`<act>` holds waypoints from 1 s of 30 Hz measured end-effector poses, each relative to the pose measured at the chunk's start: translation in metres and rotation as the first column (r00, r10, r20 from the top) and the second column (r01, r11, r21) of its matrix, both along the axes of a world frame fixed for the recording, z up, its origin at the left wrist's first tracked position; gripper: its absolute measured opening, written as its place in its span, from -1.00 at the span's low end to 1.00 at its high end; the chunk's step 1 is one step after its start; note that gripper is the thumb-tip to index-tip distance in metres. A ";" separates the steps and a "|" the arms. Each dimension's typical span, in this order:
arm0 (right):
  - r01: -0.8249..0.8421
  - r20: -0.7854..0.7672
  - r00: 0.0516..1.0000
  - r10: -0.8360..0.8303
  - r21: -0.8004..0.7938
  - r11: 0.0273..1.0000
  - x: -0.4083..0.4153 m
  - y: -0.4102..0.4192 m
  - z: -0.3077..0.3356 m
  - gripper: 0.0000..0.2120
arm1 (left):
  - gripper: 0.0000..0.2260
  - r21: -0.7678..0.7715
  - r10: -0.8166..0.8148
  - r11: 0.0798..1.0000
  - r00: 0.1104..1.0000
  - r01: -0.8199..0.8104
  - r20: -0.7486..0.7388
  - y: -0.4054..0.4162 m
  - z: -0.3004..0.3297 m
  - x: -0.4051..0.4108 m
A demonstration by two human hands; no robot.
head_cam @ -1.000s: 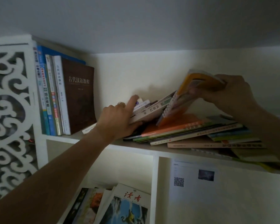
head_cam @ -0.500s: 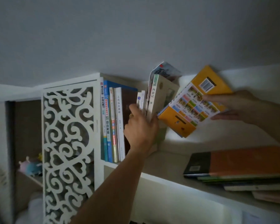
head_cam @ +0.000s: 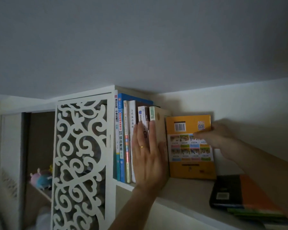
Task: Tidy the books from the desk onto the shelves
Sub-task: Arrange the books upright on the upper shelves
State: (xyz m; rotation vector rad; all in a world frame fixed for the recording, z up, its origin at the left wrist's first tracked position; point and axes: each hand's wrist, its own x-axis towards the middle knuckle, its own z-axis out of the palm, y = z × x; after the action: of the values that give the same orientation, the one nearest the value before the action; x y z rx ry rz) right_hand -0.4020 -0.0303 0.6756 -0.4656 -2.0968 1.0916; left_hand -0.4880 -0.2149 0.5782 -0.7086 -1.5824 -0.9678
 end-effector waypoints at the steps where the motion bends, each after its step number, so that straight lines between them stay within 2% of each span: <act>1: 0.021 0.005 1.000 -0.021 0.053 0.998 -0.005 -0.003 -0.003 -0.78 | -0.45 -0.040 0.053 0.998 0.998 -0.055 -0.034 -0.002 -0.001 -0.003; 4: 0.085 0.006 0.996 -0.088 0.183 0.979 -0.011 -0.008 -0.009 -0.75 | -0.37 -0.178 0.180 0.966 0.982 -0.186 -0.050 -0.006 0.002 -0.012; 8: 0.021 0.005 1.000 -0.022 0.160 0.987 -0.002 -0.010 -0.014 -0.81 | -0.29 -0.283 0.251 0.927 0.968 -0.245 -0.014 -0.010 0.007 -0.024; 11: -0.003 -0.001 1.000 0.003 0.141 0.990 0.006 -0.011 -0.018 -0.75 | -0.29 -0.301 0.239 0.922 0.970 -0.242 -0.048 -0.012 -0.001 -0.019; 17: 0.149 -0.165 0.978 -0.127 0.128 0.980 0.011 -0.041 -0.033 -0.71 | -0.31 -0.403 0.219 0.885 0.972 -0.234 -0.083 -0.022 -0.008 -0.024; 20: 0.170 -0.223 0.966 -0.131 0.167 0.971 0.018 -0.064 -0.039 -0.72 | -0.33 -0.415 0.216 0.877 0.970 -0.244 -0.114 -0.031 -0.010 -0.018; 22: 0.096 -0.237 0.971 -0.039 0.234 0.967 0.026 -0.080 -0.041 -0.71 | -0.37 -0.394 0.143 0.903 0.984 -0.174 -0.108 -0.035 -0.019 -0.013; 23: 0.007 -0.207 0.977 0.053 0.278 0.960 0.028 -0.089 -0.042 -0.67 | -0.39 -0.380 0.074 0.919 0.992 -0.106 -0.097 -0.036 -0.024 -0.012; 26: -0.321 0.034 0.944 0.329 0.325 0.889 0.024 -0.115 -0.051 -0.39 | -0.46 -0.297 -0.160 0.943 0.987 0.150 -0.010 -0.037 -0.025 -0.009; 30: -0.405 0.096 0.913 0.396 0.304 0.862 0.017 -0.119 -0.059 -0.30 | -0.51 -0.276 -0.301 0.914 0.953 0.297 0.028 -0.049 -0.020 -0.011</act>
State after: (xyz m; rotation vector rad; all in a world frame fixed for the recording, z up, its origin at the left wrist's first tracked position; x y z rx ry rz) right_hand -0.3850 -0.1497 0.6162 0.1229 -2.4061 0.9393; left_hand -0.4989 -0.2638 0.5580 -1.1789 -1.6436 -0.9642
